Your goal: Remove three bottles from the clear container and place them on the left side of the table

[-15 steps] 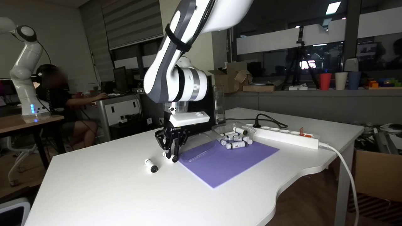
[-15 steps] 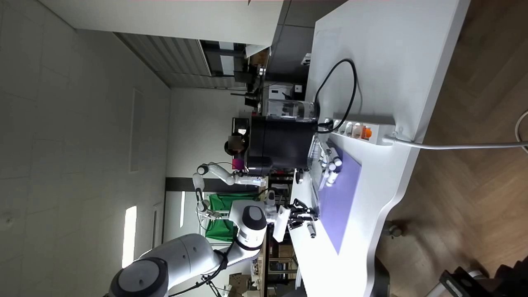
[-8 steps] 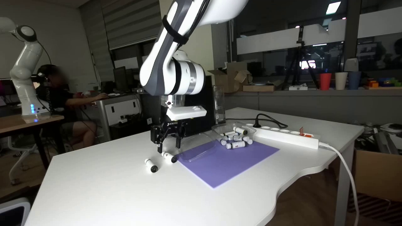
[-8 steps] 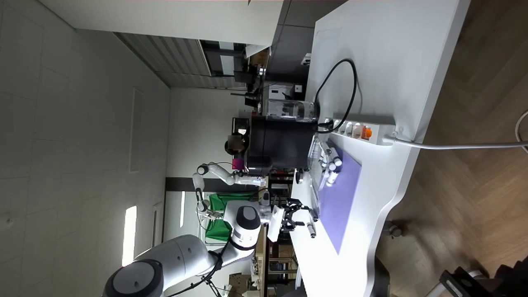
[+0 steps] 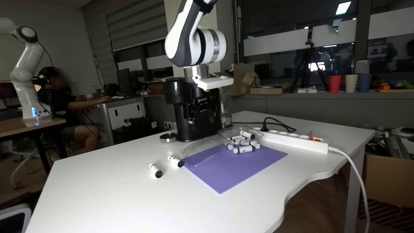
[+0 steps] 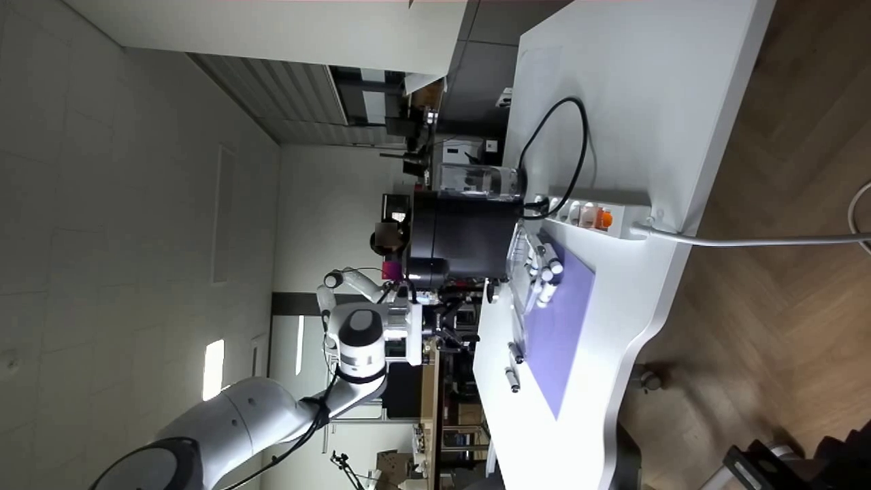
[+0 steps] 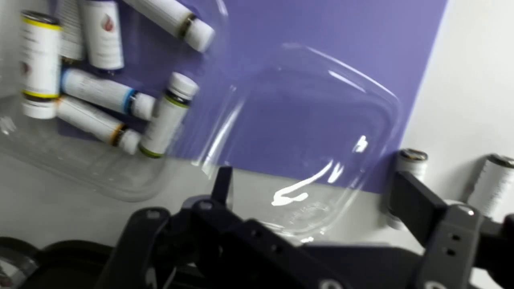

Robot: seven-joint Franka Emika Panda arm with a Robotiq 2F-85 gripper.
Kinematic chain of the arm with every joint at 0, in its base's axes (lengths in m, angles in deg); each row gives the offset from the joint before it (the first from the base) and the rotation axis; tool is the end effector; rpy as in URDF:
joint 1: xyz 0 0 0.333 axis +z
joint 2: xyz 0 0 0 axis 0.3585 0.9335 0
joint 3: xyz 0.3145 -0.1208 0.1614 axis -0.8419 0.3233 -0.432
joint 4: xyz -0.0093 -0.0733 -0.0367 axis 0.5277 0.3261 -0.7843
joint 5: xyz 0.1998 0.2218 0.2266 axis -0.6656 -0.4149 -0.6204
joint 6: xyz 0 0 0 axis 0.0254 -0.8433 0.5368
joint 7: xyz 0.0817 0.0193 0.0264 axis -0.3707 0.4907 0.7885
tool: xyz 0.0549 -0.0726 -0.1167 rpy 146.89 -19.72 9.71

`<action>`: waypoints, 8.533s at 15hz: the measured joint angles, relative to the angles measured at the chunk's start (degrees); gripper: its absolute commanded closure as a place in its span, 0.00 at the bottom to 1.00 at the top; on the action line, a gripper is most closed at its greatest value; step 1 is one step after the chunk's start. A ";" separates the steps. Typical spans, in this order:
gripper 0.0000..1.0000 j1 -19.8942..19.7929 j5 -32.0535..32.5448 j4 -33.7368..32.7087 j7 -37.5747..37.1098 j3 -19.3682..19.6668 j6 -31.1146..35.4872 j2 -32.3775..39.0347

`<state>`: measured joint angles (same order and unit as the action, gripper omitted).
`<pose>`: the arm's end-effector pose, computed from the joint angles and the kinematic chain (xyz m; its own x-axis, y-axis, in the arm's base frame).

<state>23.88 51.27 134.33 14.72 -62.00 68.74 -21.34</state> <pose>0.7330 0.0499 0.2236 0.9533 0.3018 0.0080 0.3013 -0.9527 0.0399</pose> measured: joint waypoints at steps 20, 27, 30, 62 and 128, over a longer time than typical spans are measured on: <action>0.00 -6.90 4.79 -9.47 8.71 4.04 -10.91 4.98; 0.00 -8.75 -0.68 -9.45 8.30 2.05 -10.75 5.32; 0.00 -8.75 -0.82 -9.45 8.30 2.03 -10.75 5.32; 0.25 -14.48 -10.11 -11.36 8.43 0.41 -11.17 13.59; 0.93 -4.35 -7.73 20.96 11.22 -11.75 26.13 -3.96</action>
<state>19.53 43.54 155.30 25.94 -73.75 94.87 -25.30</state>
